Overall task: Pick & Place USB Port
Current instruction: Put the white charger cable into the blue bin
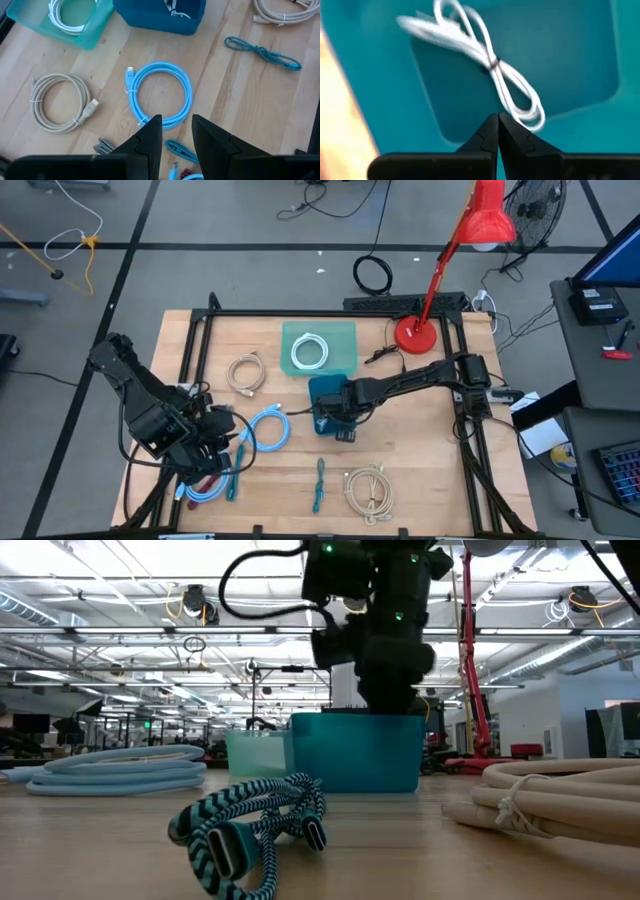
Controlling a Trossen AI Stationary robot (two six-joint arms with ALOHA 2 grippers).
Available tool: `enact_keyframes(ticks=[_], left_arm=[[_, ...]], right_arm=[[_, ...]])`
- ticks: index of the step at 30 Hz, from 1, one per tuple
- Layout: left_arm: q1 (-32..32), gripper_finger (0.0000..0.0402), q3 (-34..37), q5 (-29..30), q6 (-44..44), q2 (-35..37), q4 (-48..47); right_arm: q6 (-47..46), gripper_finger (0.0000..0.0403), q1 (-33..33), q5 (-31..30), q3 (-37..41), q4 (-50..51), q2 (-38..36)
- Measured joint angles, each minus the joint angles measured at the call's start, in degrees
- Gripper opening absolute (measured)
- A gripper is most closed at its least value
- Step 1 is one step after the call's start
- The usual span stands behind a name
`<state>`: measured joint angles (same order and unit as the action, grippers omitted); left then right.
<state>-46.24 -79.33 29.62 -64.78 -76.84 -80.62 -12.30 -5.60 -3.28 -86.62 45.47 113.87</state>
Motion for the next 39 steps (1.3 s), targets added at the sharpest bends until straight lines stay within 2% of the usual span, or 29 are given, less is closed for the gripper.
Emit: enact_keyframes(ticks=[12,22,29,39], left_arm=[[0.02,0.0108,0.00,0.44,-0.30,0.01,-0.90],[0.02,0.0108,0.00,0.47,-0.71,0.00,-1.84],[0.02,0.0108,0.00,0.44,-0.97,0.02,-2.39],[-0.10,0.0108,0.00,0.43,-1.37,0.02,-3.70]], right_arm=[[0.45,0.0000,0.01,-2.26,0.01,-1.05,0.53],[0.68,0.0000,-0.42,-1.78,-0.29,-2.01,5.87],[-0.49,0.0000,-0.97,-10.03,-0.18,-4.92,5.64],[1.01,0.0000,0.28,-16.08,-2.86,-7.83,5.74]])
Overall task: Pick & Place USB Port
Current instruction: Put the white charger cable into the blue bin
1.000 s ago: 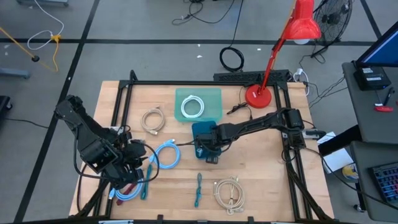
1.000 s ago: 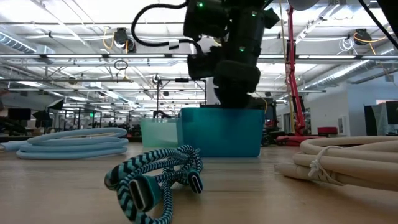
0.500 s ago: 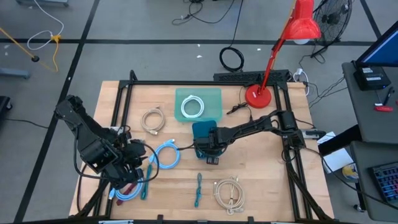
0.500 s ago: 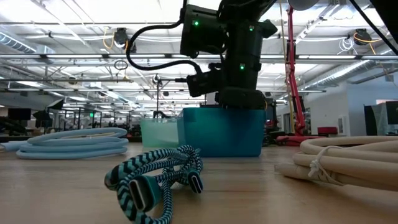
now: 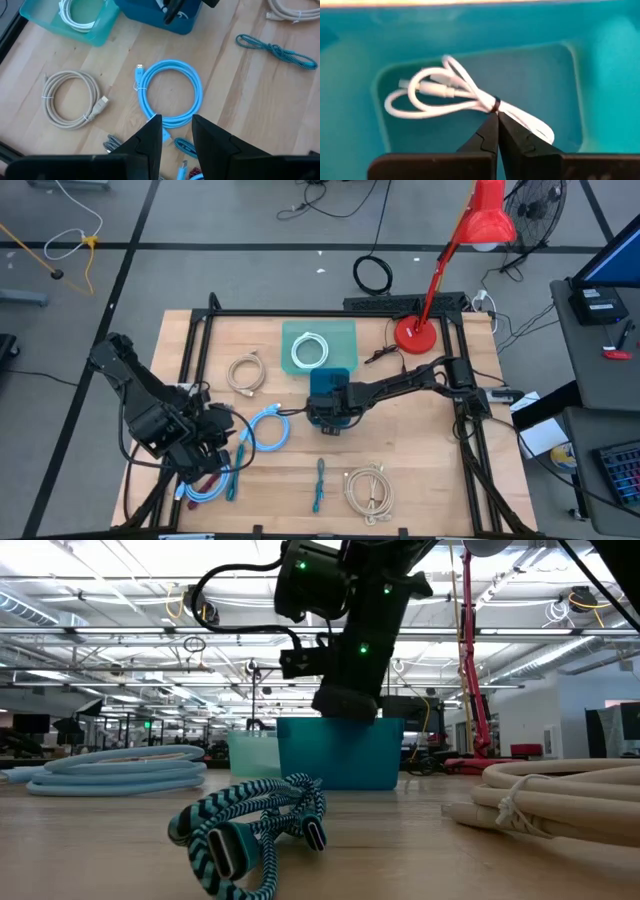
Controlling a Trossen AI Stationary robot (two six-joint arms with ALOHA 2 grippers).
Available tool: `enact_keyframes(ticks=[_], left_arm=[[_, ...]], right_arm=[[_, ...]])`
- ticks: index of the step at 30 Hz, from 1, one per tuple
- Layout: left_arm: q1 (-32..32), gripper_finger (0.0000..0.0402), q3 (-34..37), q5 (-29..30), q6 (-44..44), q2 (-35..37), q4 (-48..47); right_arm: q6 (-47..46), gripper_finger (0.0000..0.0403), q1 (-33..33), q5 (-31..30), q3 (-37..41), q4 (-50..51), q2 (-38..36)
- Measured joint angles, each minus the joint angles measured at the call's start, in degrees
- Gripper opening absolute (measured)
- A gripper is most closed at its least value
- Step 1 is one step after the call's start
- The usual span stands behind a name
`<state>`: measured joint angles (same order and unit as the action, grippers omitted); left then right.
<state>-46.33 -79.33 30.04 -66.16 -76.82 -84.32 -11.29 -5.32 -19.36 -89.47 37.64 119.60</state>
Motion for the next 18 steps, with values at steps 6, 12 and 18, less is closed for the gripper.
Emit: enact_keyframes(ticks=[6,12,18], left_arm=[[-0.73,0.0108,0.00,-0.02,-0.42,0.00,-0.46],[-1.58,0.0108,0.00,-0.07,-2.04,0.00,-2.93],[-1.96,0.0108,0.00,-0.07,-2.51,0.00,-3.43]], right_arm=[[0.28,0.0000,0.87,0.33,0.00,-2.48,-0.06],[1.07,0.0000,1.56,0.07,-0.02,-3.62,-0.09],[0.13,0.0000,1.56,-0.05,-2.22,2.88,-0.10]])
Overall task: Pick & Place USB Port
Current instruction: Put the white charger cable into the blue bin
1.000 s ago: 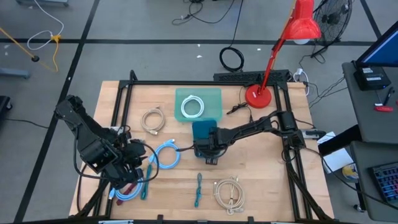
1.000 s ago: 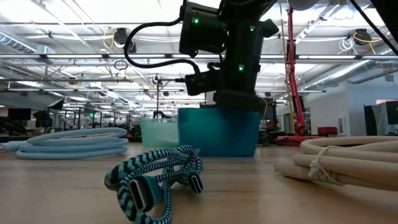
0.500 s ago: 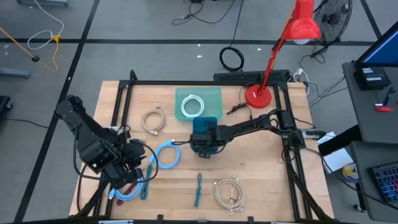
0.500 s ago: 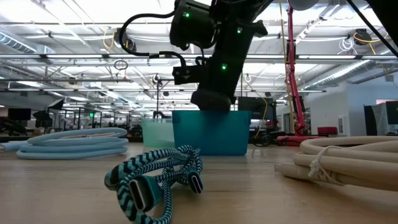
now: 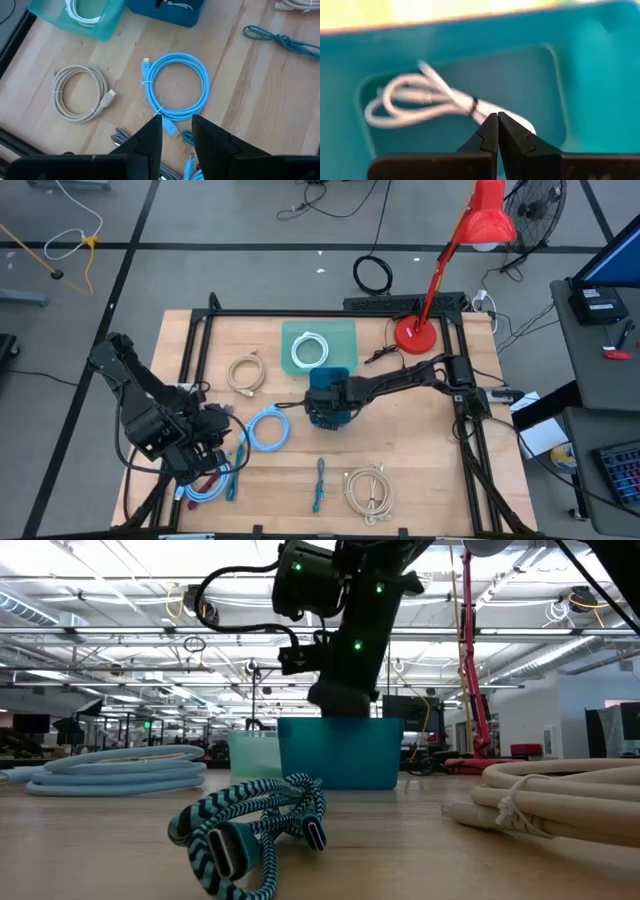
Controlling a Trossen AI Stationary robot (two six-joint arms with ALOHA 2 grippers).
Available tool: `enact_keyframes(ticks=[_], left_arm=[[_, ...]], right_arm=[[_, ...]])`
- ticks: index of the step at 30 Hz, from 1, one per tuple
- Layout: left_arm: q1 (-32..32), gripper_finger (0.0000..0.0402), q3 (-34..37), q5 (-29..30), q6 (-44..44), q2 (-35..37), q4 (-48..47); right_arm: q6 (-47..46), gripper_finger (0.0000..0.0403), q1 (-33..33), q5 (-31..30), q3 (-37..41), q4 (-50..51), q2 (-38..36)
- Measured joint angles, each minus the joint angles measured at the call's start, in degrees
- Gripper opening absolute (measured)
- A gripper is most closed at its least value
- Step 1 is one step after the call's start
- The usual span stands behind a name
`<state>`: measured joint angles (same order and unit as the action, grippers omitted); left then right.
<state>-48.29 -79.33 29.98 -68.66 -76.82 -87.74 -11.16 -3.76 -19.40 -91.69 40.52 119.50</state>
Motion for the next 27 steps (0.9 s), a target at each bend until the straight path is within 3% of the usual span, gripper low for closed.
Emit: enact_keyframes(ticks=[10,27], left_arm=[[0.00,0.0108,0.00,0.52,-0.11,0.00,-0.70],[-0.24,0.0108,0.00,0.16,-2.01,0.02,-0.82]], right_arm=[[-3.71,0.0000,0.55,7.59,-0.99,2.23,0.12],[-2.54,0.0000,2.82,11.68,-1.28,-2.35,4.76]])
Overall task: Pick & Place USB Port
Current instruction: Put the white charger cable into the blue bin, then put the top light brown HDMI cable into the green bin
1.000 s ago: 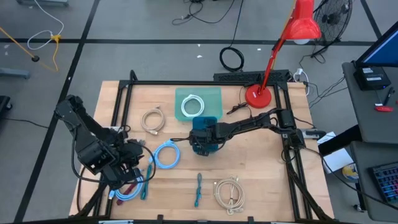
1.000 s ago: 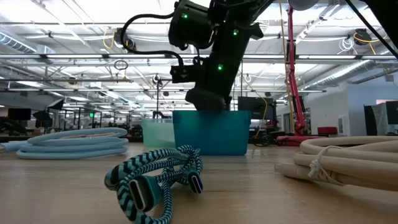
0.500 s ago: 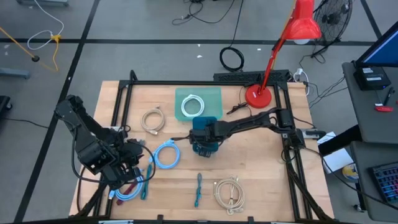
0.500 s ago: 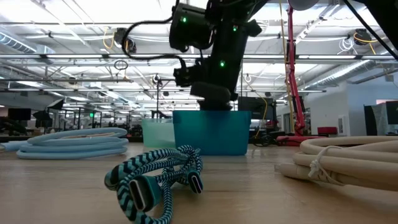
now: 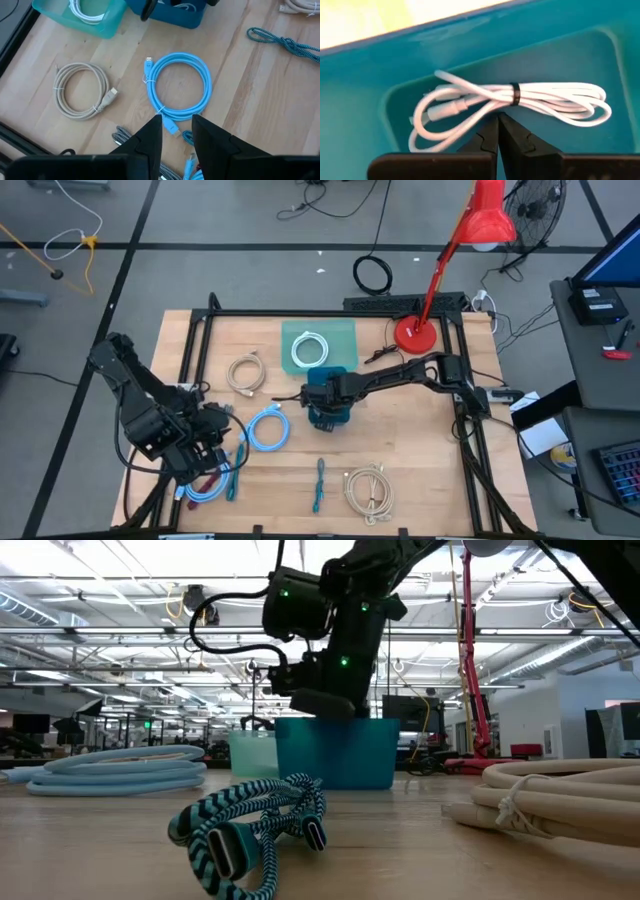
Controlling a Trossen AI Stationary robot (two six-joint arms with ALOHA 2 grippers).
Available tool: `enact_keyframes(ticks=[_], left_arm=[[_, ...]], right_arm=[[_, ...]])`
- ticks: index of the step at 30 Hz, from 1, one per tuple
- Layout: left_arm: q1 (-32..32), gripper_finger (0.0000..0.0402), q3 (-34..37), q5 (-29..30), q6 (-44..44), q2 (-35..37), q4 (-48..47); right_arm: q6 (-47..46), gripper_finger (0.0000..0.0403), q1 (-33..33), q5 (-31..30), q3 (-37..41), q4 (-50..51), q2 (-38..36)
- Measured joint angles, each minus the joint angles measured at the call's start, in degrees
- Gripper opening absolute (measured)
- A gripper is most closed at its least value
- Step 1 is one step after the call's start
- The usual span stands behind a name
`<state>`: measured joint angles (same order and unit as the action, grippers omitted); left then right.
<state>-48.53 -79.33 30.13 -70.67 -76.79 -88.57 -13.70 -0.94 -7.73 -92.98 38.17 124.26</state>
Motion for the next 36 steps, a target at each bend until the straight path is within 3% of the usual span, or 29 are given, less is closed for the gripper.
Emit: enact_keyframes(ticks=[7,20,29,36], left_arm=[[-0.75,0.0108,0.00,-0.10,-1.35,0.00,-0.15],[-0.75,0.0108,0.00,1.06,-1.63,0.00,-0.27],[0.33,0.0108,0.00,4.40,-2.99,0.00,-1.19],[8.65,0.0108,0.00,4.70,-6.23,0.00,-1.47]], right_arm=[[2.31,0.0000,-1.17,-5.22,-0.51,-3.77,-0.03],[-0.84,0.0000,-1.61,-13.68,-8.52,9.68,-1.37],[-9.03,0.0000,-3.19,-19.76,-15.63,11.20,-12.95],[-21.32,0.0000,-7.73,-23.95,-16.10,17.70,-25.75]])
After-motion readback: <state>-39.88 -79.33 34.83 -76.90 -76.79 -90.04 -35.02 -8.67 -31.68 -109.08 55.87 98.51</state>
